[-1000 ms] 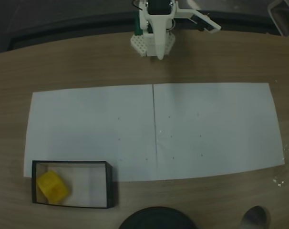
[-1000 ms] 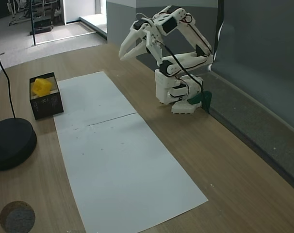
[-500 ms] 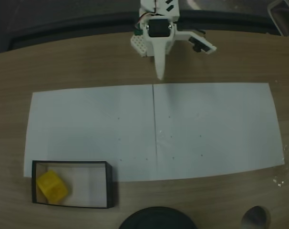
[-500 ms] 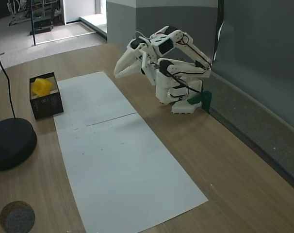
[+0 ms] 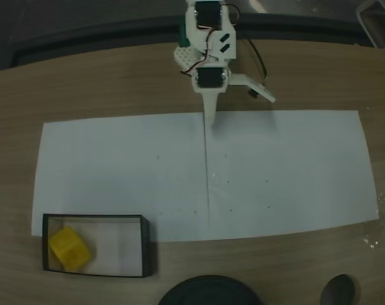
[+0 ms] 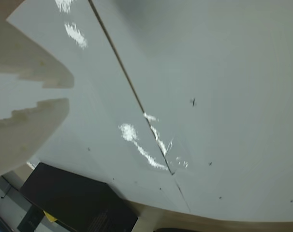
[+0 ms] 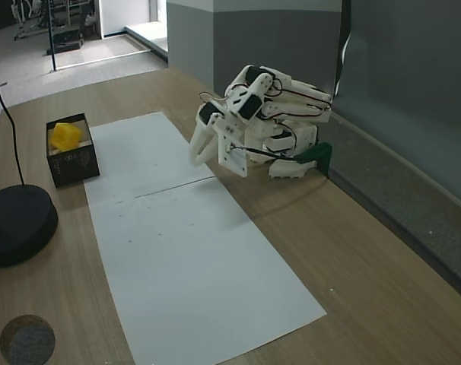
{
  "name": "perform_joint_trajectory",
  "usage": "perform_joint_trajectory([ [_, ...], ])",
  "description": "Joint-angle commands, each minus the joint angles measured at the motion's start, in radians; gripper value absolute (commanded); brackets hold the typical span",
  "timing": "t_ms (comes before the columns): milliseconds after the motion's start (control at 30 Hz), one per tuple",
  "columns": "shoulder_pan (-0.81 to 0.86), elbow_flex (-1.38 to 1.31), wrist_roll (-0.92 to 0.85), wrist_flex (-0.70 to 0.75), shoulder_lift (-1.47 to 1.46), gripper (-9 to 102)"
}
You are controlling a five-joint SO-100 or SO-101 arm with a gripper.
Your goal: Grab a yellow square and put it in the box.
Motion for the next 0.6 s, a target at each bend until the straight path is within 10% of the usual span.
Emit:
perform_joint_trajectory([
  [0,0.002,-0.041,0.006,0.100,0.023,0],
  [567,-0.006,-0.046,0.005,0.103,0.021,0],
])
